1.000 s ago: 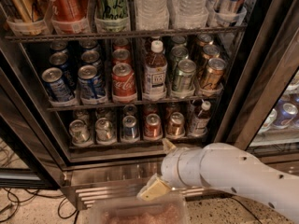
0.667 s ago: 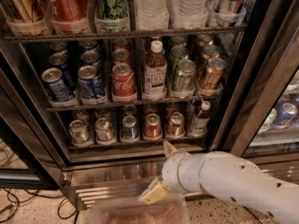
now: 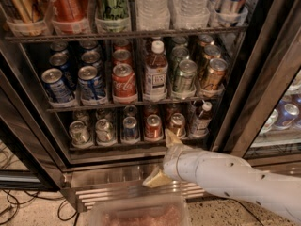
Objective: Pick redbull can from bottom shelf of fridge
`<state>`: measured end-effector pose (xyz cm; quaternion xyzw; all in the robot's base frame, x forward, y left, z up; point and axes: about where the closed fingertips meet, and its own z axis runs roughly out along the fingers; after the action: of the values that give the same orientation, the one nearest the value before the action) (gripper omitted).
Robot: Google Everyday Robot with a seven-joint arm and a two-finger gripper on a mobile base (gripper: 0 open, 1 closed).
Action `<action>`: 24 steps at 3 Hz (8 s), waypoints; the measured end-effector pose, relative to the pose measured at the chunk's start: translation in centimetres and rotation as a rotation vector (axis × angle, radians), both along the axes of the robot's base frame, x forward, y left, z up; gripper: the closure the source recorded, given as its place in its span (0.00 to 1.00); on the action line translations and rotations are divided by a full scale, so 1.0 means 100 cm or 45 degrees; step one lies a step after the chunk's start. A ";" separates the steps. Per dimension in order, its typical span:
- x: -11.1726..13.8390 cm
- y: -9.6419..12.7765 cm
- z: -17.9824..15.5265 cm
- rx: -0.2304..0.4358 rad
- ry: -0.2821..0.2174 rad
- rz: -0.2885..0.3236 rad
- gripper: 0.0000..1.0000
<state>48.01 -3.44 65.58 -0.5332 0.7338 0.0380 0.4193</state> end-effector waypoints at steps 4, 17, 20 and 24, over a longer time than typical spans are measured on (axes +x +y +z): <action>0.068 0.065 -0.001 0.133 -0.188 0.097 0.00; 0.139 0.087 -0.026 0.320 -0.153 -0.156 0.34; 0.142 0.089 -0.018 0.326 -0.155 -0.165 0.98; 0.131 0.087 0.024 0.284 -0.258 -0.070 1.00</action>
Offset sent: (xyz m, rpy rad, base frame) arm 0.0666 0.0439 -0.0020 0.0554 -0.1648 0.0637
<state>61.09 5.24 67.99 -0.4643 0.6931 0.0536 0.5488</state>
